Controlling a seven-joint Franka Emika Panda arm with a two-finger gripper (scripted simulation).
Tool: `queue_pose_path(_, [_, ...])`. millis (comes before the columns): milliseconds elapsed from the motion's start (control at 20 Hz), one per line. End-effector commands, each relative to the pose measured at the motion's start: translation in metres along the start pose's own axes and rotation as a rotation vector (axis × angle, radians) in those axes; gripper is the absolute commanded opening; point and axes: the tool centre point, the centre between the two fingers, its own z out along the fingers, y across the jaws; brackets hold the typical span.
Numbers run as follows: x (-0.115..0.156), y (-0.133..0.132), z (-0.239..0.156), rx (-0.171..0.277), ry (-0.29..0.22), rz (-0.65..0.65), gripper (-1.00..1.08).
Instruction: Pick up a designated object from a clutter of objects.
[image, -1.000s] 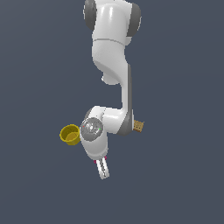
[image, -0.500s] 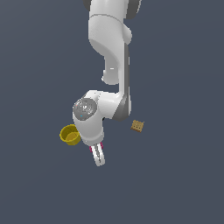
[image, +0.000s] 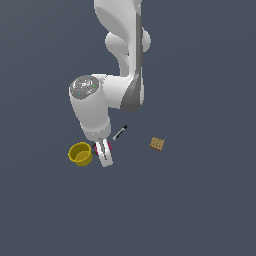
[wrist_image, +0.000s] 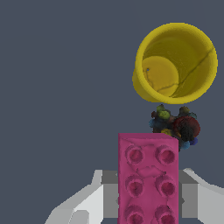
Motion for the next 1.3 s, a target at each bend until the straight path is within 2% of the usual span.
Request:
queue_pose_path(0, [0.001, 0.015, -0.018, 0.001, 0.0, 0.0, -1.0])
queue_pose_path(900, [0.01, 0.125, -0.157, 0.0, 0.001, 0.001, -1.0])
queue_pose_path(1250, [0.014, 0.158, -0.201, -0.001, 0.003, 0.001, -1.0])
